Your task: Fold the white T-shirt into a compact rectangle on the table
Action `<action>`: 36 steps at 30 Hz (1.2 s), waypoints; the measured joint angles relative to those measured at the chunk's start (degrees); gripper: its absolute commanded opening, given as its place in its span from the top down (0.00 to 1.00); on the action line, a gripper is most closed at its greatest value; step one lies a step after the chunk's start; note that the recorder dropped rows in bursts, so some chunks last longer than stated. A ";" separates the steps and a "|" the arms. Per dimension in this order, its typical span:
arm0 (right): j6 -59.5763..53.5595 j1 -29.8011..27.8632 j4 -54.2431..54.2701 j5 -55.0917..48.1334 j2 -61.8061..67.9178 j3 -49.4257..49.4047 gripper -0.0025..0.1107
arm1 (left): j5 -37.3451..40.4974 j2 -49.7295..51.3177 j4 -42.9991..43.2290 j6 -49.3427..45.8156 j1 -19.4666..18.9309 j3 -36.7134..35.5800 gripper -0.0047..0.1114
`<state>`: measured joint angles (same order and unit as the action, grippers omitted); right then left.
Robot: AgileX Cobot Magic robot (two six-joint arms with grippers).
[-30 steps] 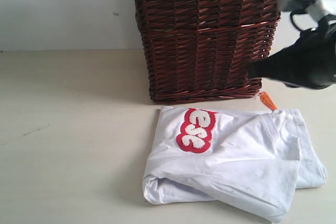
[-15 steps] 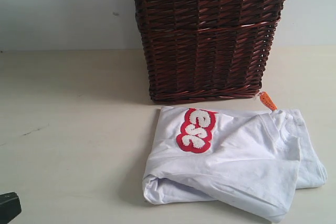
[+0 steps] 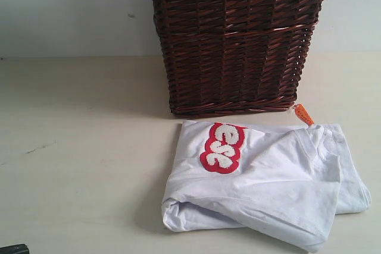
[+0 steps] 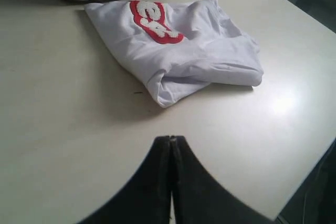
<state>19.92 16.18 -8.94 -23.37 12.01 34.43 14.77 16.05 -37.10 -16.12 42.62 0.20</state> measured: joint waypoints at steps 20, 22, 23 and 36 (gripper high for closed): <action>0.10 0.00 0.14 -0.36 0.00 0.00 0.98 | 0.13 -4.64 4.41 -2.37 -5.13 0.00 0.96; 0.10 0.00 0.14 -0.36 0.00 0.00 0.98 | 0.14 -6.51 6.27 -2.97 -8.22 0.00 0.96; 0.10 0.00 0.14 -0.36 0.00 0.00 0.98 | 0.14 -7.54 6.79 -2.97 -9.91 0.00 0.96; 0.10 0.00 0.14 -0.36 0.00 0.00 0.98 | -15.79 -15.68 9.63 -3.34 -28.27 0.00 0.96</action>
<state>20.02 16.18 -8.80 -23.73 12.01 34.43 -1.02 0.37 -27.47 -19.46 14.35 0.20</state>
